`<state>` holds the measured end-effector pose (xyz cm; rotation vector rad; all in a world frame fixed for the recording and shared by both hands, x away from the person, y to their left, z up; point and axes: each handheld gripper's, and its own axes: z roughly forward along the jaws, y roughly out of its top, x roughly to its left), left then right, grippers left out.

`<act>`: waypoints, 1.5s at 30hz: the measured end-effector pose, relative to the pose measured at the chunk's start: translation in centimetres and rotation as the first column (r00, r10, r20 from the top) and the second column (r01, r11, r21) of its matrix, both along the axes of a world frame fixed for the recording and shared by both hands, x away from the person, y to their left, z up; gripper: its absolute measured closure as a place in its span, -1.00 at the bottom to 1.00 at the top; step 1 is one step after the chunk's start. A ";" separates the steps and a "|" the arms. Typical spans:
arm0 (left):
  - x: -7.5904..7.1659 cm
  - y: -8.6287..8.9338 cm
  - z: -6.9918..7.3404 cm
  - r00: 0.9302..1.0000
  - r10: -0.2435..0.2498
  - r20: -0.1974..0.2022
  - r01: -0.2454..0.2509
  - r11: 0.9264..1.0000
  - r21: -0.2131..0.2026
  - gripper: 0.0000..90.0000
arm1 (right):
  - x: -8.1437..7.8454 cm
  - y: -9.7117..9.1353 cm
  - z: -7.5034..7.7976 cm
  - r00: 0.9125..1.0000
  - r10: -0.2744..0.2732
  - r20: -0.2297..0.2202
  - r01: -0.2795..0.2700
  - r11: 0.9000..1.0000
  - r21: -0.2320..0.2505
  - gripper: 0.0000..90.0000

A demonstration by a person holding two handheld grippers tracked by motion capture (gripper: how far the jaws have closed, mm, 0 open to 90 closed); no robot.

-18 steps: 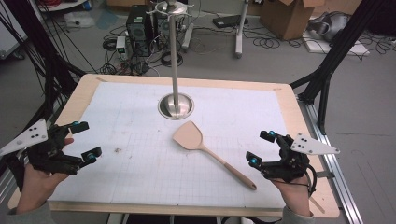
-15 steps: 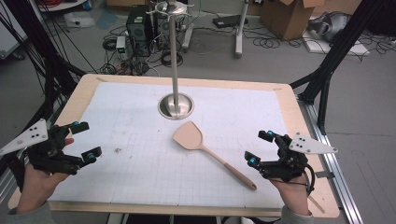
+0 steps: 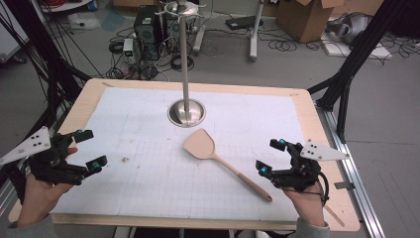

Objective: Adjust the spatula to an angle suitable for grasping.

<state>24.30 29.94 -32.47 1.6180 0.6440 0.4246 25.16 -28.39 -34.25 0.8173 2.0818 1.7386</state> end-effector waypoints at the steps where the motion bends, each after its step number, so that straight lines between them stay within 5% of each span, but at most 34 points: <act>1: 0.0 0.0 0.0 1.000 -0.001 -0.001 0.001 1.000 0.001 -0.96 | 0.1 0.1 -0.1 1.000 0.004 -0.005 -0.004 1.000 -0.009 -0.75; 10: 0.2 0.0 -0.2 1.000 -0.002 -0.010 0.002 1.000 -0.003 -0.96 | 1.1 1.2 -1.4 0.998 0.023 -0.052 -0.029 0.993 -0.116 -0.63; 12: 0.1 0.1 -0.1 1.000 -0.019 -0.010 0.018 1.000 -0.019 -0.96 | 1.3 1.5 -1.8 0.996 0.051 -0.073 -0.061 0.989 -0.135 -0.44; 18: 0.0 0.1 0.0 1.000 -0.025 -0.015 0.024 0.999 -0.040 -0.96 | 1.6 2.1 -2.2 0.994 0.069 -0.085 -0.081 0.985 -0.151 -0.23; 34: 0.3 0.0 -0.3 1.000 -0.008 -0.024 0.007 1.000 -0.016 -0.96 | 2.2 2.9 -3.5 0.985 0.083 -0.151 -0.114 0.970 -0.213 0.60; 40: 0.3 0.1 -0.4 1.000 -0.002 -0.024 0.002 1.000 -0.015 -0.96 | 2.4 2.3 -4.1 0.979 0.068 -0.191 -0.106 0.975 -0.196 0.90; 45: 0.4 0.1 -0.4 1.000 -0.002 -0.029 0.002 1.000 -0.012 -0.96 | 2.4 2.5 -4.6 0.973 0.077 -0.220 -0.132 0.959 -0.251 1.00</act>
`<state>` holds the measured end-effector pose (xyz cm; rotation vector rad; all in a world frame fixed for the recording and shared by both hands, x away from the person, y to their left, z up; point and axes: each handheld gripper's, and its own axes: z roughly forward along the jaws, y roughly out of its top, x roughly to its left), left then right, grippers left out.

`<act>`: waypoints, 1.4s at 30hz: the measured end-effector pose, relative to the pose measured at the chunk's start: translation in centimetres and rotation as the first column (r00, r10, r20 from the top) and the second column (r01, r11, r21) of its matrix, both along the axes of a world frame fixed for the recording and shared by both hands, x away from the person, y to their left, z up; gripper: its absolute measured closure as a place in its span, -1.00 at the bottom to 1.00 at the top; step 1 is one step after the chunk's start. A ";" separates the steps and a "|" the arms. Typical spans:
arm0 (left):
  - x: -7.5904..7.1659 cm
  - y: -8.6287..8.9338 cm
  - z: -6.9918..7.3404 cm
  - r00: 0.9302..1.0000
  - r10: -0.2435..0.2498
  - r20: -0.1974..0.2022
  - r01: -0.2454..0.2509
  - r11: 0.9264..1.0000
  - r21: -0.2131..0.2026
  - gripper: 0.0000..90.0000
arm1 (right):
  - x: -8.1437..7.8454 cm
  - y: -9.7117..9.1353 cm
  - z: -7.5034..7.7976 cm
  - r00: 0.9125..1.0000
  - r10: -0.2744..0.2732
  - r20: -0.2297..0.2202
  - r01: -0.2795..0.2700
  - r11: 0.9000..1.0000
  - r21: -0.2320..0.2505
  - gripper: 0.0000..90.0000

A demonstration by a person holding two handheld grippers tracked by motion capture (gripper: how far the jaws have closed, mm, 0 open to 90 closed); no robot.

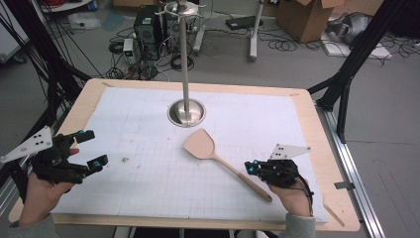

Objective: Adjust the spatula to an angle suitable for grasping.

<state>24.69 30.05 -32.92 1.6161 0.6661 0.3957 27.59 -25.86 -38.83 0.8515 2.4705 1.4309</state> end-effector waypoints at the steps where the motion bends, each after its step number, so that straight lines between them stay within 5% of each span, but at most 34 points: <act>1: 0.0 0.0 0.0 1.000 -0.001 -0.002 0.001 1.000 0.002 -0.96 | 0.1 0.4 -0.3 1.000 0.012 -0.016 -0.012 0.999 -0.035 1.00; 15: 0.2 0.0 -0.3 1.000 0.002 -0.014 -0.002 1.000 0.003 -0.96 | 0.6 1.3 -2.0 0.997 0.030 -0.077 -0.039 0.992 -0.118 1.00; 21: 0.4 -0.1 -0.4 1.000 -0.002 -0.029 0.002 1.000 0.016 -0.96 | 0.8 2.1 -2.9 0.990 0.085 -0.113 -0.103 0.981 -0.163 1.00; 42: 0.4 0.0 -0.5 1.000 0.009 -0.028 -0.009 1.000 0.019 -0.94 | 1.1 2.1 -4.2 0.979 0.085 -0.186 -0.124 0.970 -0.207 1.00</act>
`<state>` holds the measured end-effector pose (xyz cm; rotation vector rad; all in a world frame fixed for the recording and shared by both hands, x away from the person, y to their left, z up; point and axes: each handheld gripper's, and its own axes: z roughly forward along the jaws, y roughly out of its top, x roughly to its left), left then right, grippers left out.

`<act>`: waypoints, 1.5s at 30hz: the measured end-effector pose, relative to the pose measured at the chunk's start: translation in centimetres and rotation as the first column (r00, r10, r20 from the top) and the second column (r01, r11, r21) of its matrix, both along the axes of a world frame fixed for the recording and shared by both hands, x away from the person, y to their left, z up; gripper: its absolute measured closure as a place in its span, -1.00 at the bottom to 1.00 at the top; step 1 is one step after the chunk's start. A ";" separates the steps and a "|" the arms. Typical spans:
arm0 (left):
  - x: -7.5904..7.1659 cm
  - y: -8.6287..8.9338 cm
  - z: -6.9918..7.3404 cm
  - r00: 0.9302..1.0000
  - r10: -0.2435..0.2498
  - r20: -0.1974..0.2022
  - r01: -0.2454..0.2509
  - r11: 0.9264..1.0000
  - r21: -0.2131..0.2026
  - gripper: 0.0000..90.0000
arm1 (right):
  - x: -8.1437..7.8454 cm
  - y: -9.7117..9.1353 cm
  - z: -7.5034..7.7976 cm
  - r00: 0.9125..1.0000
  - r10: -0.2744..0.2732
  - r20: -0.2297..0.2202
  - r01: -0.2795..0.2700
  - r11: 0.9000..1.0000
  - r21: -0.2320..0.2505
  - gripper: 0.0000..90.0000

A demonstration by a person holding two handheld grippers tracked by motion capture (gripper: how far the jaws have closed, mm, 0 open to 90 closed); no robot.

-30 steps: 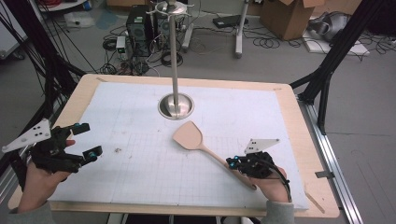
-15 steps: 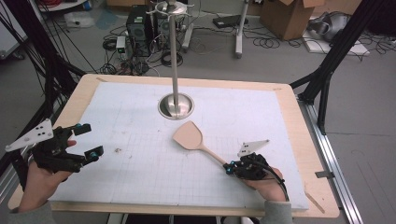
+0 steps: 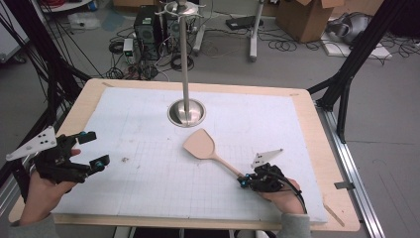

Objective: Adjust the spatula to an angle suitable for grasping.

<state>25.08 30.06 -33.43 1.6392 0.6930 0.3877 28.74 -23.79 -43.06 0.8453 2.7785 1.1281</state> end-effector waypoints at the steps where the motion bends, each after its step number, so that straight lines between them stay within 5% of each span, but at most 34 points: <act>1: 0.0 0.0 0.0 1.000 0.002 0.000 -0.002 1.000 0.000 -0.94 | 0.0 0.0 0.0 1.000 0.002 0.001 -0.002 1.000 -0.002 1.00; 19: 0.1 -0.1 -0.2 1.000 0.004 -0.007 -0.004 1.000 0.009 -0.94 | 0.1 0.0 -0.1 1.000 0.000 0.003 0.000 0.999 -0.035 1.00; 26: 0.0 0.0 -0.1 1.000 0.005 -0.005 -0.005 1.000 0.007 -0.94 | 0.4 -0.8 -0.1 0.997 -0.067 0.031 0.068 0.996 -0.049 1.00; 34: 0.1 -0.1 -0.2 1.000 0.007 -0.009 -0.007 1.000 0.008 -0.94 | 0.8 -1.6 -0.4 0.996 -0.087 0.015 0.087 0.996 0.006 1.00; 45: -0.3 0.3 -0.4 1.000 0.023 -0.016 -0.023 1.000 0.015 -0.94 | 1.5 -2.1 -0.5 0.988 -0.145 0.044 0.146 0.989 -0.005 1.00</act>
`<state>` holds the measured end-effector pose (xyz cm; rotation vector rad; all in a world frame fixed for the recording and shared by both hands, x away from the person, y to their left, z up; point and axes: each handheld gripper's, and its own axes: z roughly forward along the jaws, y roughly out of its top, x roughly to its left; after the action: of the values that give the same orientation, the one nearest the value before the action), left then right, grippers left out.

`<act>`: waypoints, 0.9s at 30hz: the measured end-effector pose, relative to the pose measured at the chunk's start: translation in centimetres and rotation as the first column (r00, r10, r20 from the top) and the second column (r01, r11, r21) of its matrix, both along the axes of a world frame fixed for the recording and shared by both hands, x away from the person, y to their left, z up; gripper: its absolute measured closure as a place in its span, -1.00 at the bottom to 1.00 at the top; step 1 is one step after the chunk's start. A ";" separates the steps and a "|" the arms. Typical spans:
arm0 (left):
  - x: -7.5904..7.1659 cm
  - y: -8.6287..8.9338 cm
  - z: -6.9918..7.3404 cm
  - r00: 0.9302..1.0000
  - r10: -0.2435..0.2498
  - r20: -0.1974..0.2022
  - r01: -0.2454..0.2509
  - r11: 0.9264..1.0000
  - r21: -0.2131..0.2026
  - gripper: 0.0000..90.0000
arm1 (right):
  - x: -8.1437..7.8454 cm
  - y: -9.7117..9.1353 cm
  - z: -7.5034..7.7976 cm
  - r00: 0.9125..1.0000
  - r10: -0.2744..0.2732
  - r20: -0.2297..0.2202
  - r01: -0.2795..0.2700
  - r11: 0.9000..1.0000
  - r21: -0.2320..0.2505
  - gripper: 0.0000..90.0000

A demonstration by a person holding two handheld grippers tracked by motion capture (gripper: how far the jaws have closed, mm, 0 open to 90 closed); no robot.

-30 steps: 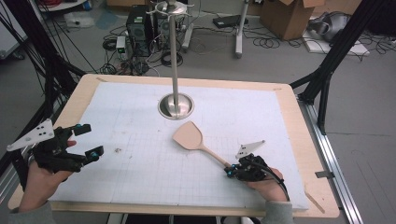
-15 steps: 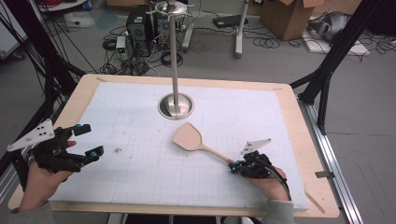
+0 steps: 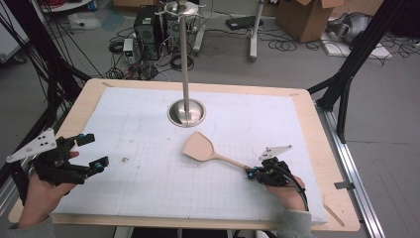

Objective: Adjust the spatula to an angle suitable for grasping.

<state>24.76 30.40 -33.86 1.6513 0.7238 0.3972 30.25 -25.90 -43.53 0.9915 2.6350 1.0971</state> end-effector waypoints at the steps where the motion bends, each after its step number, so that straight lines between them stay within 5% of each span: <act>1: -0.1 0.1 0.0 1.000 0.003 0.000 -0.003 1.000 -0.001 -0.94 | 0.2 -0.2 0.0 1.000 -0.010 -0.012 0.010 1.000 0.017 1.00; 27: -1.0 0.6 -0.7 0.999 0.037 -0.025 -0.036 0.999 0.026 -0.94 | 2.2 -1.5 -0.7 0.988 -0.147 0.050 0.143 0.987 0.077 1.00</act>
<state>23.73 31.05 -34.54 1.6714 0.7715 0.4137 32.43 -27.42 -44.20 1.1305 2.4516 1.1764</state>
